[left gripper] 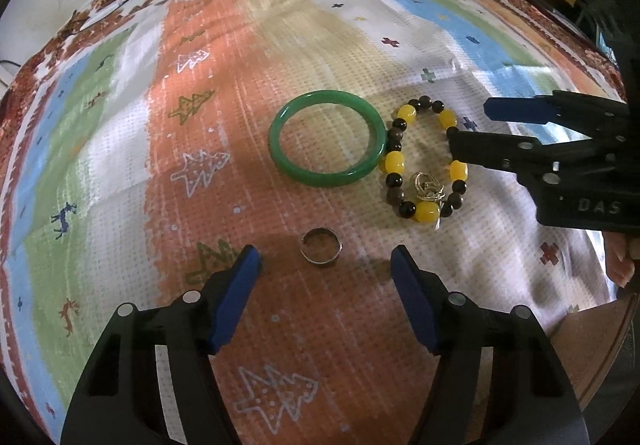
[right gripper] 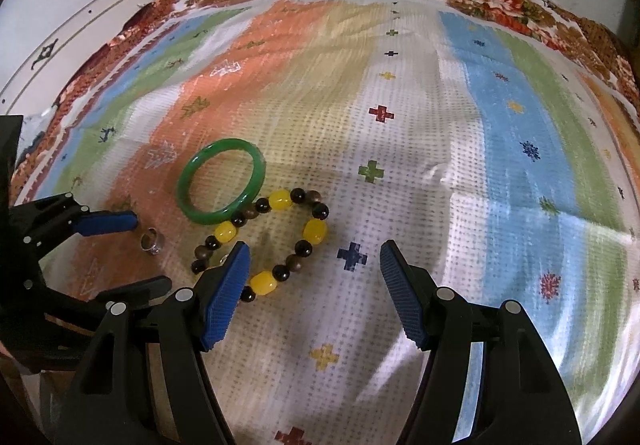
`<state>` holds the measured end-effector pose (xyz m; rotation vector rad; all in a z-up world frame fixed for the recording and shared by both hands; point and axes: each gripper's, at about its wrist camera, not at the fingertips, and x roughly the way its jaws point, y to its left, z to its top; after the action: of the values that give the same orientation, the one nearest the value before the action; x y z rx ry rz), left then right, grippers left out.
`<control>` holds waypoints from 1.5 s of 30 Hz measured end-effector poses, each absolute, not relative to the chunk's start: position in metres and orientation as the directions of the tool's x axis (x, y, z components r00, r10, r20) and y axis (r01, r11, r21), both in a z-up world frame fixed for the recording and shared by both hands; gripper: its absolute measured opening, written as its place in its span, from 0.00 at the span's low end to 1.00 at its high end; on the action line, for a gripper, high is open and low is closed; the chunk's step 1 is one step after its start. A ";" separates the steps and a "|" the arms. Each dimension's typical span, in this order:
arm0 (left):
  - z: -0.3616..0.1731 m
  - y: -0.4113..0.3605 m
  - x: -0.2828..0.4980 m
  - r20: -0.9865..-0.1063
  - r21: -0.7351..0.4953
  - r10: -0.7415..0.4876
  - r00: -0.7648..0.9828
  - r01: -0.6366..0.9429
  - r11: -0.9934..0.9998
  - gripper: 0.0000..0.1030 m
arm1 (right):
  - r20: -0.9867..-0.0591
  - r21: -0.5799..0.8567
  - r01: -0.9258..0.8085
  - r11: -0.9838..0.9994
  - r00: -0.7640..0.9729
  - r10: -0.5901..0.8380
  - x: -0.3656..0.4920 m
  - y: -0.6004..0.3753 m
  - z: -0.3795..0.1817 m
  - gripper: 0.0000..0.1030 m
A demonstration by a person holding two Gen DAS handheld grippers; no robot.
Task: Organize jewelry
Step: 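Move the left tool toward the metal ring while the right tool approaches the yellow-black bracelet, then close the left tool on the metal ring while the right tool grasps the yellow-black bracelet, then carry the ring in the left tool and the bead bracelet in the right tool to the tin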
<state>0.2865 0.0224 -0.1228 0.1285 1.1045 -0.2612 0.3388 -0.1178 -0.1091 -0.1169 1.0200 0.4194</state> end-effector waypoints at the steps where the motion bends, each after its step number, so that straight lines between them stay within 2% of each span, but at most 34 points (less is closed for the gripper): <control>1: -0.123 0.022 0.286 -0.894 -0.027 -0.144 0.424 0.272 0.962 0.65 | -0.846 0.099 -0.392 0.915 0.450 0.285 0.340 -0.117 -0.110 0.65; 7: -0.123 0.022 0.287 -0.890 -0.037 -0.162 0.427 0.286 0.957 0.62 | -0.863 0.074 -0.398 0.914 0.434 0.259 0.343 -0.112 -0.119 0.65; 11: -0.123 0.021 0.289 -0.885 -0.035 -0.164 0.436 0.289 0.957 0.50 | -0.866 0.066 -0.397 0.915 0.433 0.251 0.344 -0.112 -0.120 0.62; 13: -0.123 0.020 0.289 -0.886 -0.038 -0.166 0.434 0.289 0.957 0.42 | -0.870 0.049 -0.388 0.921 0.437 0.230 0.344 -0.113 -0.120 0.47; 14: -0.123 0.019 0.288 -0.886 -0.038 -0.168 0.432 0.292 0.956 0.37 | -0.872 0.045 -0.380 0.924 0.437 0.222 0.346 -0.114 -0.121 0.45; 16: -0.123 0.019 0.288 -0.887 -0.038 -0.169 0.429 0.298 0.954 0.29 | -0.873 0.051 -0.374 0.926 0.434 0.223 0.347 -0.117 -0.121 0.32; 18: -0.124 0.019 0.287 -0.888 -0.041 -0.170 0.427 0.295 0.955 0.21 | -0.874 0.047 -0.381 0.923 0.432 0.223 0.346 -0.116 -0.121 0.25; 20: -0.124 0.019 0.287 -0.889 -0.043 -0.172 0.425 0.295 0.955 0.19 | -0.875 0.046 -0.393 0.919 0.427 0.226 0.344 -0.115 -0.122 0.16; 22: -0.124 0.019 0.287 -0.890 -0.044 -0.172 0.423 0.295 0.954 0.19 | -0.876 0.051 -0.398 0.916 0.422 0.232 0.342 -0.114 -0.122 0.11; 31: -0.120 0.020 0.286 -0.897 -0.042 -0.156 0.414 0.270 0.962 0.19 | -0.872 0.074 -0.389 0.918 0.422 0.249 0.336 -0.120 -0.114 0.11; 39: -0.111 0.023 0.279 -0.887 -0.030 -0.123 0.445 0.210 0.977 0.19 | -0.824 0.094 -0.429 0.899 0.473 0.312 0.312 -0.116 -0.077 0.11; 45: -0.095 0.027 0.270 -0.867 -0.060 -0.142 0.478 0.183 0.981 0.19 | -0.808 0.086 -0.436 0.896 0.495 0.319 0.300 -0.115 -0.065 0.11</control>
<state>0.2701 0.0269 -0.0949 0.0430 1.0537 -0.1985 0.3003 -0.1155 -0.0648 -0.1360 0.9490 0.4593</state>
